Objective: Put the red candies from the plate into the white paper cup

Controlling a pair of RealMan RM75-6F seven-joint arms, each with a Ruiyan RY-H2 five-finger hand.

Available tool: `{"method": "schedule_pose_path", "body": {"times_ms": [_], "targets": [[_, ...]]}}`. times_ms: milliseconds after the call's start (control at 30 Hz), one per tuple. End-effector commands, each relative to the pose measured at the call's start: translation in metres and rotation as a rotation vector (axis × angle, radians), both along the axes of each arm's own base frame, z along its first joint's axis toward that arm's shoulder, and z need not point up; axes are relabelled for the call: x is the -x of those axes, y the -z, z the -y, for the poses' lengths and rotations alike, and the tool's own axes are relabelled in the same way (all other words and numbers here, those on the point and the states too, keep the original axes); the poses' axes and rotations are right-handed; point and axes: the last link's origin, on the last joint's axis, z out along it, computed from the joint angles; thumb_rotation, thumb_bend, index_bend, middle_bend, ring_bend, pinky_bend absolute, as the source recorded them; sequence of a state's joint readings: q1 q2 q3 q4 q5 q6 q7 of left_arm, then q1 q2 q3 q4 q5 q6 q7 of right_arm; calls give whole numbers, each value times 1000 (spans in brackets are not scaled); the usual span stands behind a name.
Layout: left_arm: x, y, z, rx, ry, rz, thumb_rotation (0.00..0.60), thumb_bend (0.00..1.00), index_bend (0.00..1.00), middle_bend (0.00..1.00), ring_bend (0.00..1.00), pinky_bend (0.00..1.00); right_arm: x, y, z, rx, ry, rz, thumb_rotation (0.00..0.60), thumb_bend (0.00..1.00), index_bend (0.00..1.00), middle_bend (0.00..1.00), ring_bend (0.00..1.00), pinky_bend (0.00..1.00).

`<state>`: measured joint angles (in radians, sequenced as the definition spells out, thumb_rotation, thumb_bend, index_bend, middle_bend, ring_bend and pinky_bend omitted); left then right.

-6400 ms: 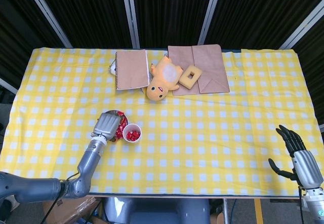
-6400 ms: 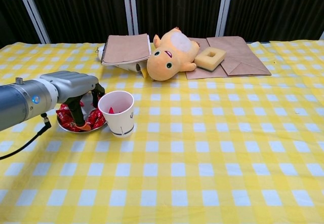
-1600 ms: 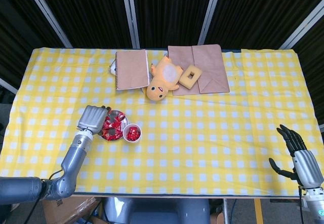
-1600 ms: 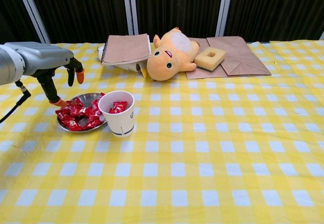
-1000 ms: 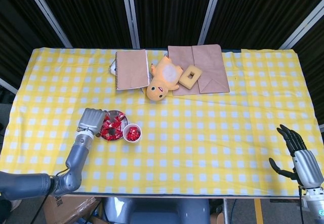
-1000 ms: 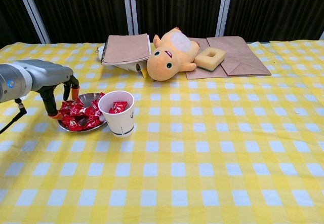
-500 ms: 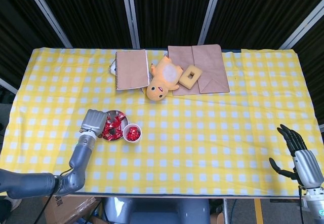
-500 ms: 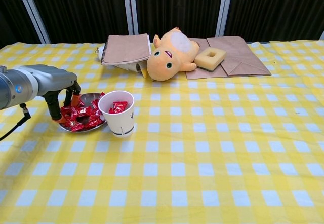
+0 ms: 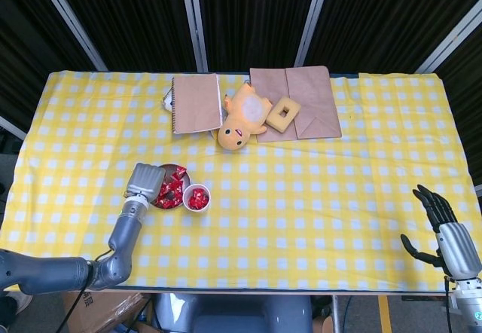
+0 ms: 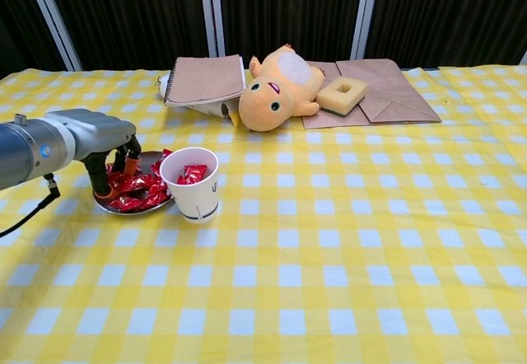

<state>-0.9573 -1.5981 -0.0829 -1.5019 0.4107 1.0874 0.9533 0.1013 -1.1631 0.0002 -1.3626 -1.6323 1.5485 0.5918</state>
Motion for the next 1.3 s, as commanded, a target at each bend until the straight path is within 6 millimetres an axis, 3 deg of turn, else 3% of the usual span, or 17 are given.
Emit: {"method": "schedule_pose_path", "body": {"times_ms": [33,400,700,1033,1300], "targets": [[-1,1,0,-2,6,1,600,383,501,508,936,954,0,0,0,0,0,0,600,423,0,0,0,0],[-4,1,-1,-20,24,16,600,402,527,555,936,954,0,-1,0,7,-2,4,600,423,0,0,0,0],[-11,-20,-3,-67,38,67,600,402,526,559,936,955,0,-1,0,7,-2,7,600,424,0,0,0,0],[-40,-54,1,-116,107,193,600,402,525,558,936,954,0,0,0,4,-1,5,600,423,0,0,0,0],[-70,-47,18,-55,195,242,600,402,524,557,936,954,0,0,1,5,2,5,600,423,0,0,0,0]]}}
